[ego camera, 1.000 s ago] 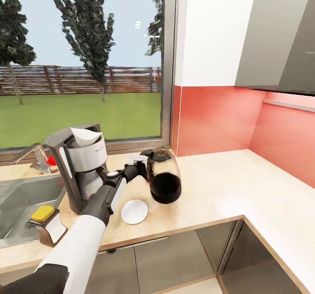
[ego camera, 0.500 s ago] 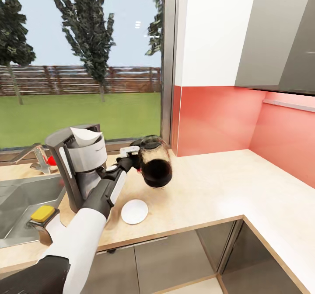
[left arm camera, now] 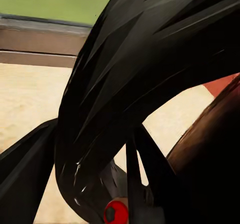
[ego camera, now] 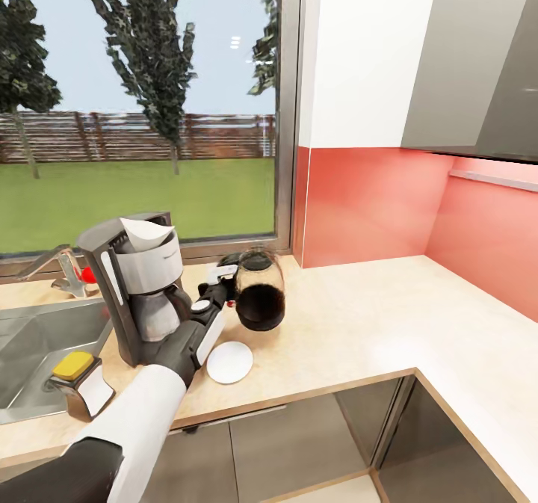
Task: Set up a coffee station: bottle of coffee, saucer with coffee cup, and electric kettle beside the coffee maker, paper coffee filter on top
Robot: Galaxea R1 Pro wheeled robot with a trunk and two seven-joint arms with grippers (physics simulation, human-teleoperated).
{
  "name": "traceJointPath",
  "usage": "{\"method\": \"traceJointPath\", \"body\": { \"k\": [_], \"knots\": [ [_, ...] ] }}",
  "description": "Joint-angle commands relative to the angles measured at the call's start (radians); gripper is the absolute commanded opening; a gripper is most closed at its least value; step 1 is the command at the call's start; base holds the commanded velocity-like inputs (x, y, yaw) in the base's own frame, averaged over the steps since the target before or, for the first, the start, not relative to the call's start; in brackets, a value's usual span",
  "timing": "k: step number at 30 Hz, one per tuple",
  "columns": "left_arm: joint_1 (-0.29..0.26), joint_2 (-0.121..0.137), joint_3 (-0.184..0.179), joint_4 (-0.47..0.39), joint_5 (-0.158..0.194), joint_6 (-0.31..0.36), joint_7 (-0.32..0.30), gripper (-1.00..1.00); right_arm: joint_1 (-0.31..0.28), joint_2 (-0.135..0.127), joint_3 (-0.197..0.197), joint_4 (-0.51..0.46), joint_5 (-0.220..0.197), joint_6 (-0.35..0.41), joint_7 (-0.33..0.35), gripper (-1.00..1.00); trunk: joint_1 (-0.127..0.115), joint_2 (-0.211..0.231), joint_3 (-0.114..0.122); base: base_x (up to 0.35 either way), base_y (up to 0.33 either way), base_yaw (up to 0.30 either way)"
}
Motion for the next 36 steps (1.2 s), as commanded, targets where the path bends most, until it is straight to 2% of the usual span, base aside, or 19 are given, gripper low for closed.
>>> {"method": "traceJointPath", "body": {
  "k": [1,5,11,17,20,21,23,26,36],
  "knots": [
    [-0.001,0.000,-0.002,-0.002,0.007,-0.006,0.007,-1.00,-0.001,-0.001,0.009,0.000,-0.010,-0.002,-0.002,1.00,0.000,-0.002,-0.002,0.000,0.000,0.000],
    [-0.001,0.000,0.002,0.000,0.007,-0.057,0.043,-1.00,-0.001,-0.002,0.009,0.000,-0.011,-0.003,-0.002,1.00,0.000,-0.002,-0.002,0.000,0.000,0.000],
    [-0.001,0.000,0.007,-0.001,0.009,-0.064,0.060,-1.00,-0.001,-0.002,0.009,0.000,-0.011,-0.003,-0.002,1.00,0.000,-0.002,-0.002,0.000,0.000,0.000],
    [0.000,0.000,0.038,-0.001,0.064,-0.067,0.067,-1.00,-0.001,-0.002,0.009,-0.001,-0.011,-0.003,-0.004,1.00,0.000,-0.002,-0.002,0.000,0.000,0.000],
    [0.000,0.000,0.041,-0.001,0.068,-0.068,0.070,-1.00,-0.001,-0.002,0.009,-0.001,-0.011,-0.003,-0.004,1.00,0.000,-0.002,-0.002,0.000,0.000,0.000],
    [0.000,0.000,0.041,0.000,0.072,-0.090,0.120,-1.00,-0.001,-0.002,0.009,0.000,-0.011,-0.004,-0.004,1.00,0.000,-0.002,-0.002,0.000,0.000,0.000],
    [0.001,0.000,0.041,0.001,0.074,-0.099,0.148,-1.00,-0.001,-0.002,0.009,-0.001,-0.011,-0.004,-0.004,1.00,0.000,-0.002,-0.002,0.000,0.000,0.000],
    [0.006,0.000,0.038,0.000,0.069,-0.101,0.157,-1.00,-0.001,-0.002,0.009,-0.001,-0.011,-0.004,-0.004,1.00,0.000,-0.002,-0.002,0.000,0.000,0.000],
    [0.015,0.000,0.035,0.002,0.065,-0.104,0.159,-1.00,-0.001,-0.002,0.009,-0.001,-0.011,-0.003,-0.004,1.00,0.000,-0.002,-0.002,0.000,0.000,0.000]
  ]
}}
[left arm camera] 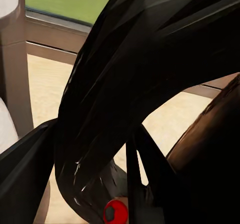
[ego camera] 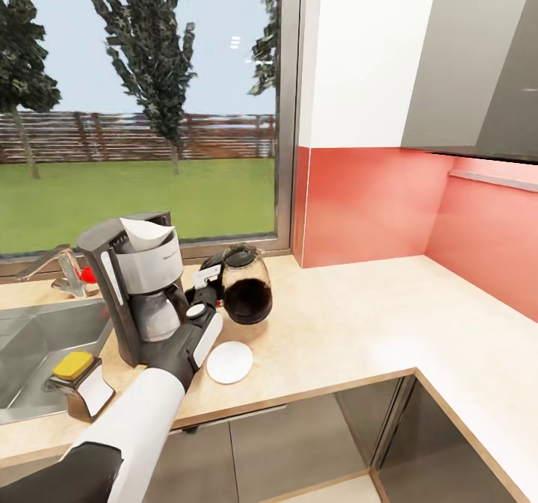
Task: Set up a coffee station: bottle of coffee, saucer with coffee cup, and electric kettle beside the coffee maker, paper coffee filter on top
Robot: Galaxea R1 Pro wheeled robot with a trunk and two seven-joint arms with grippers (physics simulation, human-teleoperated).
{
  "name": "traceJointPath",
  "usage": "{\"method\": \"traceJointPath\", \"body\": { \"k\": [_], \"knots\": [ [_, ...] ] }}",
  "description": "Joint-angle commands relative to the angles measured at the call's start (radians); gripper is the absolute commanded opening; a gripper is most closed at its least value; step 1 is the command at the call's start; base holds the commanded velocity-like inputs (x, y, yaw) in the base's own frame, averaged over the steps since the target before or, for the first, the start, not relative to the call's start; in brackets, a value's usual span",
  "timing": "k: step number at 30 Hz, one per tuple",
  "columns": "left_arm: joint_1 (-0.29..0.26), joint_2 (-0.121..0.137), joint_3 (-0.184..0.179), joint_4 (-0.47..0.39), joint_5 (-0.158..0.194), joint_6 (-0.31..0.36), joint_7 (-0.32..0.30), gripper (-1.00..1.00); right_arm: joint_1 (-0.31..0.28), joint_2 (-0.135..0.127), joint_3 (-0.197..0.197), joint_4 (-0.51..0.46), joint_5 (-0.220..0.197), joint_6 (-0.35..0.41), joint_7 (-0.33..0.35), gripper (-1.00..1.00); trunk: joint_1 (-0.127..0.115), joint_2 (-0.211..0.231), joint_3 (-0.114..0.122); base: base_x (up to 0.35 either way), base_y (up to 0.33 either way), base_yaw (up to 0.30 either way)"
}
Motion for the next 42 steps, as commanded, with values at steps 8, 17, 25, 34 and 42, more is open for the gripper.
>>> {"method": "traceJointPath", "body": {
  "k": [8,17,25,34,42],
  "knots": [
    [-0.001,0.000,-0.004,-0.002,0.006,0.005,0.007,-1.00,-0.001,0.002,0.006,-0.001,-0.013,-0.002,-0.004,1.00,0.012,-0.023,-0.014,0.000,0.000,0.000],
    [0.023,0.000,-0.022,0.001,0.015,-0.005,-0.017,-1.00,-0.001,0.016,0.010,-0.008,-0.009,-0.015,-0.004,1.00,0.031,-0.058,-0.033,0.000,0.000,0.000],
    [0.045,0.000,-0.066,0.001,0.018,-0.005,-0.043,-1.00,-0.001,0.026,0.009,-0.008,-0.010,-0.007,-0.004,1.00,0.031,-0.058,-0.033,0.068,-0.038,0.000],
    [0.045,0.000,-0.066,0.001,0.014,-0.010,-0.032,-1.00,-0.001,0.024,0.009,-0.004,-0.010,-0.007,-0.005,1.00,0.031,-0.058,-0.033,0.003,-0.002,0.000],
    [0.045,0.000,-0.065,0.011,0.017,-0.085,-0.024,-1.00,-0.001,0.023,0.009,-0.001,-0.010,-0.008,-0.005,1.00,0.031,-0.058,-0.033,0.000,0.000,0.000]
  ]
}}
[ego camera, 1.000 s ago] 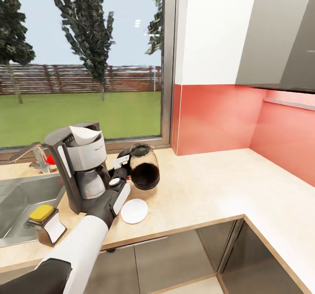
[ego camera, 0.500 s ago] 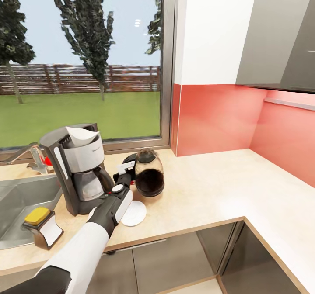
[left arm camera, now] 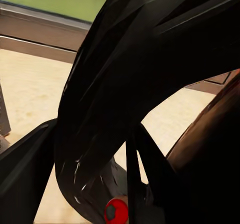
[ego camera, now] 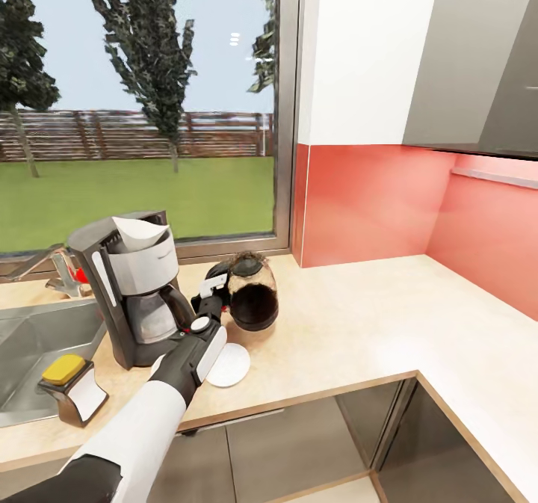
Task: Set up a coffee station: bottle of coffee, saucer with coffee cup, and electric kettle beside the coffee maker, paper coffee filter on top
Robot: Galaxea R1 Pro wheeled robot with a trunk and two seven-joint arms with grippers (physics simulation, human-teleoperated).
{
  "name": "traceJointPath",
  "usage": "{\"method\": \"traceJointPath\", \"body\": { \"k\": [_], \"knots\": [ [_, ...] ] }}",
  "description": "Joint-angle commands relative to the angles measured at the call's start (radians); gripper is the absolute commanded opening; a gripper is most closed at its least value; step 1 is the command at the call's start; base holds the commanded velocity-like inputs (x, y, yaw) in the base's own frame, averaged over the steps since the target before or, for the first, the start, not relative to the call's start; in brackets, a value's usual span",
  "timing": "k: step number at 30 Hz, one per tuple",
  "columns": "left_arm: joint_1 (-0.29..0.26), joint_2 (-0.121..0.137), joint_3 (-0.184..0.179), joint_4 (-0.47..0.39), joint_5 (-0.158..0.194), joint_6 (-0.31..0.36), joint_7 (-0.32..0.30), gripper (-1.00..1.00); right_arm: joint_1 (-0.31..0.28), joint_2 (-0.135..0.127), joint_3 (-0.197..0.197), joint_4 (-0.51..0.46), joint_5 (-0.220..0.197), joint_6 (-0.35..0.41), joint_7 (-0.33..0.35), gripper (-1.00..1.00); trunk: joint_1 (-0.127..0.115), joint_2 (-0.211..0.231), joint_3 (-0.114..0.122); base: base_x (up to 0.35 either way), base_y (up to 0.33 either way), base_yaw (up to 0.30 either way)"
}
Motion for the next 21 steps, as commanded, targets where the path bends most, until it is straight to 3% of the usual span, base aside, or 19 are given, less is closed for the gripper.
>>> {"method": "traceJointPath", "body": {
  "k": [1,21],
  "knots": [
    [-0.001,0.000,-0.003,0.006,0.002,-0.007,0.004,-1.00,-0.001,0.000,0.009,0.001,-0.009,-0.003,-0.003,1.00,0.000,-0.002,-0.002,0.000,0.000,0.000],
    [-0.001,0.000,0.000,0.065,0.006,-0.037,0.004,-1.00,-0.001,-0.001,0.009,0.002,-0.008,-0.003,-0.003,1.00,0.000,-0.002,-0.002,0.000,0.000,0.000]
  ]
}}
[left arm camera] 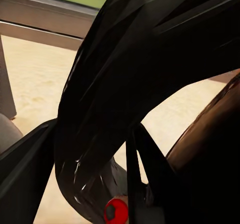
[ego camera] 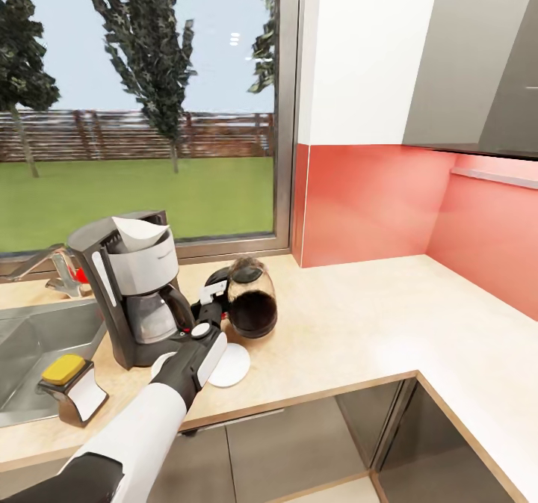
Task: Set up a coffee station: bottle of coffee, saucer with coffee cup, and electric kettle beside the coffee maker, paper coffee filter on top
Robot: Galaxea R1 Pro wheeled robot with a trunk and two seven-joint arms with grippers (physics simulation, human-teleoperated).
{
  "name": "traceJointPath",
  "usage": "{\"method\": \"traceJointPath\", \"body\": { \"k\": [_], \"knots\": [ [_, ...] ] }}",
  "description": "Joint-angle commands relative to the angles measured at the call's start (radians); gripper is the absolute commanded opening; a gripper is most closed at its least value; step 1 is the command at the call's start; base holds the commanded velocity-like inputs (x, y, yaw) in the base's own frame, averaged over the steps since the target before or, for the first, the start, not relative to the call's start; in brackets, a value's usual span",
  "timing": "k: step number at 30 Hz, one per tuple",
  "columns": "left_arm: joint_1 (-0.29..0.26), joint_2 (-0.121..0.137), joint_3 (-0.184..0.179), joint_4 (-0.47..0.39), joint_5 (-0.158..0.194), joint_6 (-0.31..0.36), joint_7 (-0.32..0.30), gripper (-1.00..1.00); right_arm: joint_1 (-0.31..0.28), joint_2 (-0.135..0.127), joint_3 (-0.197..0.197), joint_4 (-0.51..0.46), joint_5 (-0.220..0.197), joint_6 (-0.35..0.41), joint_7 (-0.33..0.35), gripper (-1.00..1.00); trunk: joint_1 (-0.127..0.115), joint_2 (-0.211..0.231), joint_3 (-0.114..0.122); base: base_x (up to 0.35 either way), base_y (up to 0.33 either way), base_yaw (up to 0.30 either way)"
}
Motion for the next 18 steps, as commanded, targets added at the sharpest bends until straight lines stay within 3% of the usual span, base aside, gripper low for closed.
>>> {"method": "traceJointPath", "body": {
  "k": [1,6,7,18],
  "knots": [
    [-0.001,0.000,-0.003,0.001,0.004,-0.007,0.005,-1.00,-0.001,0.000,0.009,0.000,-0.010,-0.003,-0.003,1.00,0.000,-0.002,-0.002,0.000,0.000,0.000],
    [0.000,0.000,-0.003,0.002,0.003,-0.009,0.005,-1.00,-0.001,0.000,0.009,0.000,-0.010,-0.003,-0.003,1.00,0.000,-0.002,-0.002,0.000,0.000,0.000],
    [0.000,0.000,-0.003,0.003,0.003,-0.009,0.005,1.00,-0.001,0.000,0.009,0.000,-0.010,-0.003,-0.003,1.00,0.000,-0.002,-0.002,0.000,0.000,0.000],
    [0.003,0.000,-0.003,0.004,0.003,-0.011,0.005,1.00,-0.001,0.000,0.009,0.000,-0.010,-0.003,-0.003,1.00,0.000,-0.002,-0.002,0.000,0.000,0.000]
  ]
}}
